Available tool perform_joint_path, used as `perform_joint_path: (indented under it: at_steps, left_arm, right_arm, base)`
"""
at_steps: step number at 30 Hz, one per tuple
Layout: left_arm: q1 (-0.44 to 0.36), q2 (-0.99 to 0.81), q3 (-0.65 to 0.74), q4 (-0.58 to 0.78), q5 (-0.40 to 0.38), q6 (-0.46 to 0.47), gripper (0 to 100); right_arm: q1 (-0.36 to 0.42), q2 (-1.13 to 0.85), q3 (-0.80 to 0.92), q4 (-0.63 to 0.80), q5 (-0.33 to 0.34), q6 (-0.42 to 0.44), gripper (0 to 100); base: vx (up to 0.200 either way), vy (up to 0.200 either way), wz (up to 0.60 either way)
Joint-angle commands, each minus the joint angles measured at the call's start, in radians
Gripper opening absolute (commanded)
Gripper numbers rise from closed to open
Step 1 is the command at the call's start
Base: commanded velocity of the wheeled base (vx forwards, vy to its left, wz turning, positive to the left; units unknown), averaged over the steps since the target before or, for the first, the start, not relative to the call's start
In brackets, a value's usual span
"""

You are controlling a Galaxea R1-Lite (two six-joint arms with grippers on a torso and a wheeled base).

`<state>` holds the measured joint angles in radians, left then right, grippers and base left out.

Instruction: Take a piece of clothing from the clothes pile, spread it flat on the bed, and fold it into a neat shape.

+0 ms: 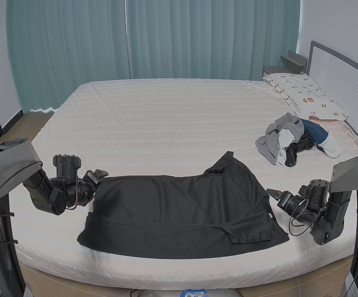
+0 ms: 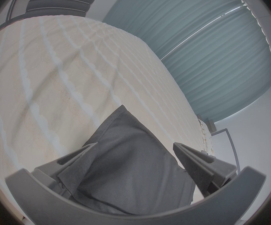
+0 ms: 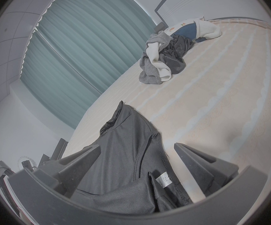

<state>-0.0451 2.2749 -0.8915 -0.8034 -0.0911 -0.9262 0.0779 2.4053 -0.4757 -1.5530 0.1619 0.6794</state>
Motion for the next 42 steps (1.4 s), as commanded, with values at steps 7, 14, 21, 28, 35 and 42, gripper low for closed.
perform_joint_path:
  at_steps: [7, 14, 21, 28, 35, 42]
  left_arm:
    - [-0.002, -0.002, -0.007, -0.002, 0.002, -0.01, 100]
    - [-0.002, -0.005, -0.003, -0.002, 0.007, -0.008, 100]
    - [-0.009, 0.002, -0.017, -0.003, 0.008, -0.006, 100]
    - [-0.001, 0.041, -0.076, -0.002, 0.011, -0.006, 100]
    - [0.013, 0.081, -0.127, -0.002, 0.036, -0.002, 100]
    - [0.044, 0.172, -0.218, -0.002, 0.045, 0.059, 100]
  right_arm:
    - [0.0, 0.001, 0.0, -0.007, 0.001, -0.001, 100]
    - [0.002, 0.003, 0.0, -0.007, 0.001, -0.001, 100]
    - [0.005, 0.003, 0.0, -0.007, 0.001, -0.003, 100]
    - [0.008, 0.003, -0.001, -0.007, 0.001, -0.003, 100]
    - [0.01, 0.005, 0.0, -0.007, 0.001, -0.003, 100]
    - [0.011, 0.017, -0.003, -0.007, 0.001, -0.006, 100]
  base:
    - [0.0, -0.086, 0.0]
    - [0.029, 0.0, 0.0]
    - [0.143, 0.0, 0.0]
    - [0.0, 0.0, 0.0]
    - [0.0, 0.0, 0.0]
    - [0.0, 0.0, 0.0]
